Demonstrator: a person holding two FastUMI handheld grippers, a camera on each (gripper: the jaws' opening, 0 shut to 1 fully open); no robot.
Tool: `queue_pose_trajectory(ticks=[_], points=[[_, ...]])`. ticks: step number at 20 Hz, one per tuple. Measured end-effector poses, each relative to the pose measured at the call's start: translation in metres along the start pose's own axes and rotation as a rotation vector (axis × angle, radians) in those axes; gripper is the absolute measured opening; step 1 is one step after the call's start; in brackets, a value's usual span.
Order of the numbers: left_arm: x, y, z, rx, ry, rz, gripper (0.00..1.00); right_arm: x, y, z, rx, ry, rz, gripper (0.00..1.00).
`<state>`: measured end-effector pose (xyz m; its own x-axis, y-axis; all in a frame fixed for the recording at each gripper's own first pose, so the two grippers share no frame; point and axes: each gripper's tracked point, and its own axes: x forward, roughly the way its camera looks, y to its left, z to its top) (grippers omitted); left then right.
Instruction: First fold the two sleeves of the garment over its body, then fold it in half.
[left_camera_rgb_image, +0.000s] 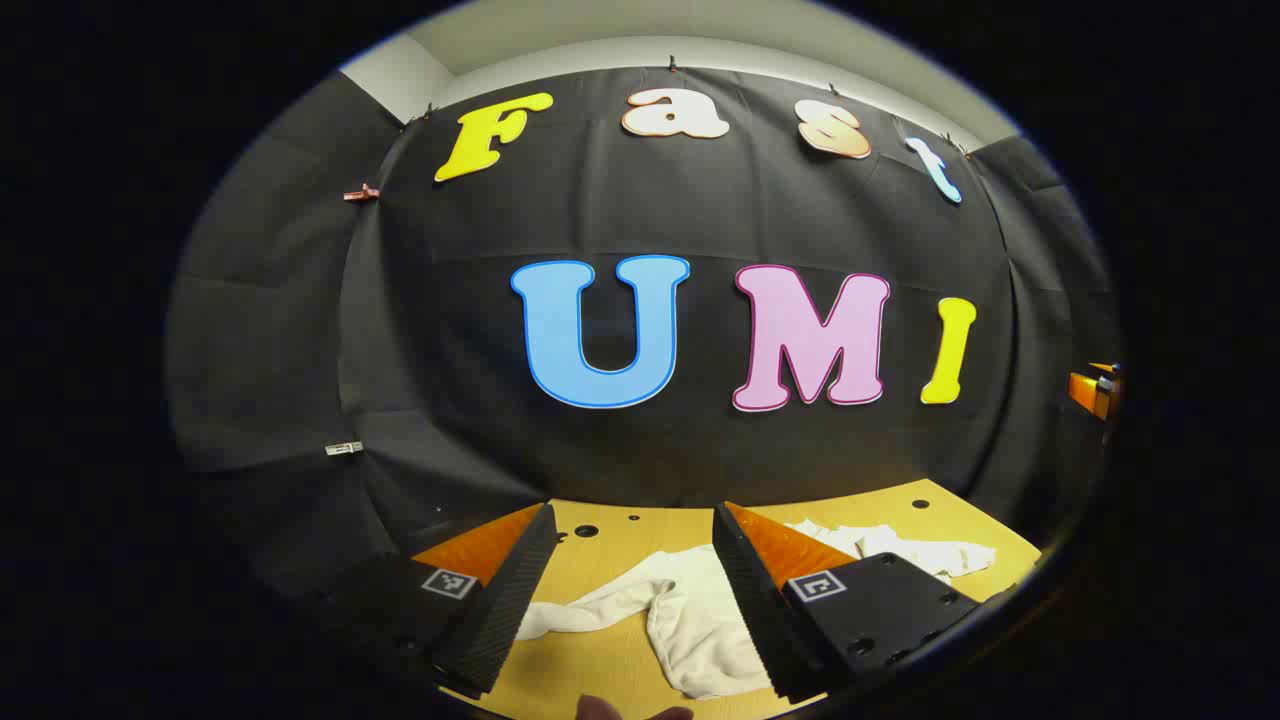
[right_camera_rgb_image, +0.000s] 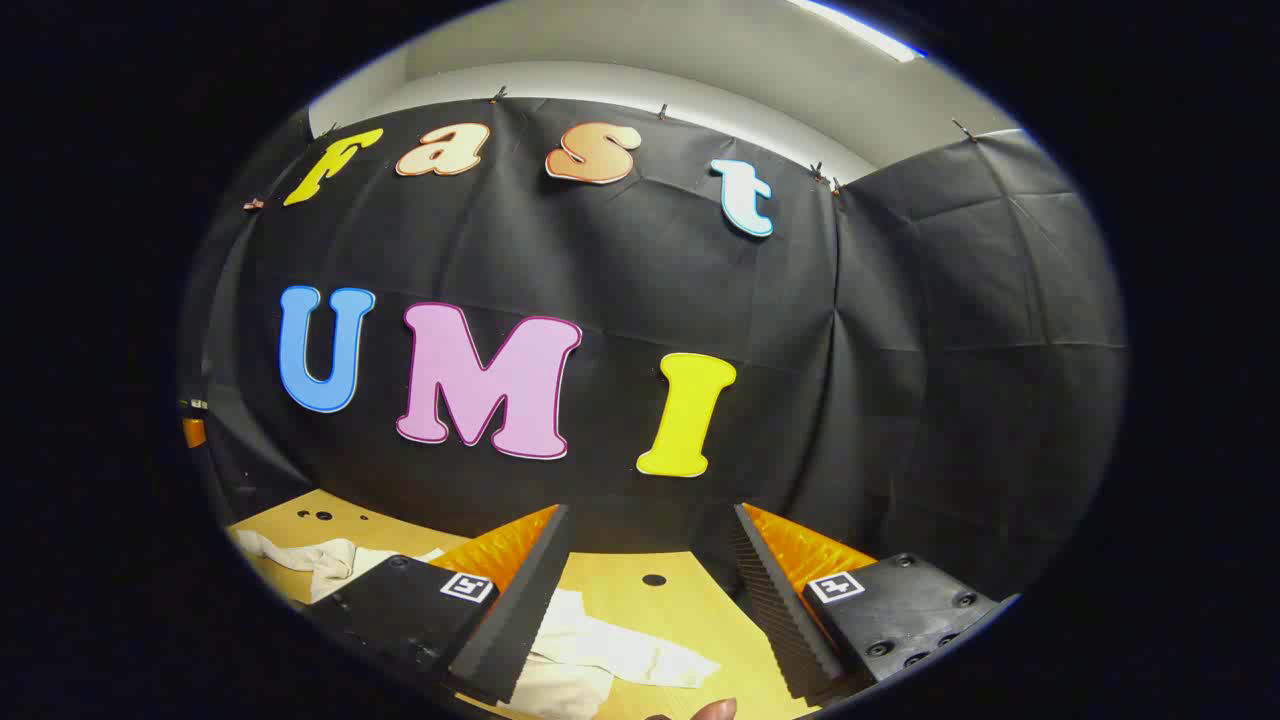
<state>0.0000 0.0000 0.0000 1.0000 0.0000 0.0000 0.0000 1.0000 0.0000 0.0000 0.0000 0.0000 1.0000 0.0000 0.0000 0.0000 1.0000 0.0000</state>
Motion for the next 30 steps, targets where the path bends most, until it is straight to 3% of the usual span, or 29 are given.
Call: queue_pose_trajectory(ticks=[2,7,13,16,19,30], points=[[0.002,-0.001,-0.003,-0.003,0.007,-0.002,0.97,0.001,-0.002,-0.005,0.006,0.012,-0.002,0.97],[0.005,-0.001,-0.009,-0.005,0.027,0.001,0.97,0.006,-0.009,-0.017,0.007,0.042,-0.008,1.0],[0.009,-0.008,-0.019,0.003,0.051,-0.002,0.97,0.01,-0.02,-0.039,-0.003,0.097,0.0,0.97],[0.013,-0.012,-0.021,0.005,0.056,-0.005,0.97,0.015,-0.017,-0.059,0.015,0.157,0.05,0.97],[0.015,-0.017,-0.025,0.009,0.064,-0.005,0.97,0.02,-0.017,-0.099,0.056,0.296,0.122,0.97],[0.028,-0.04,-0.063,0.021,0.155,0.037,0.97,0.054,-0.06,-0.249,0.039,0.602,0.129,0.97]])
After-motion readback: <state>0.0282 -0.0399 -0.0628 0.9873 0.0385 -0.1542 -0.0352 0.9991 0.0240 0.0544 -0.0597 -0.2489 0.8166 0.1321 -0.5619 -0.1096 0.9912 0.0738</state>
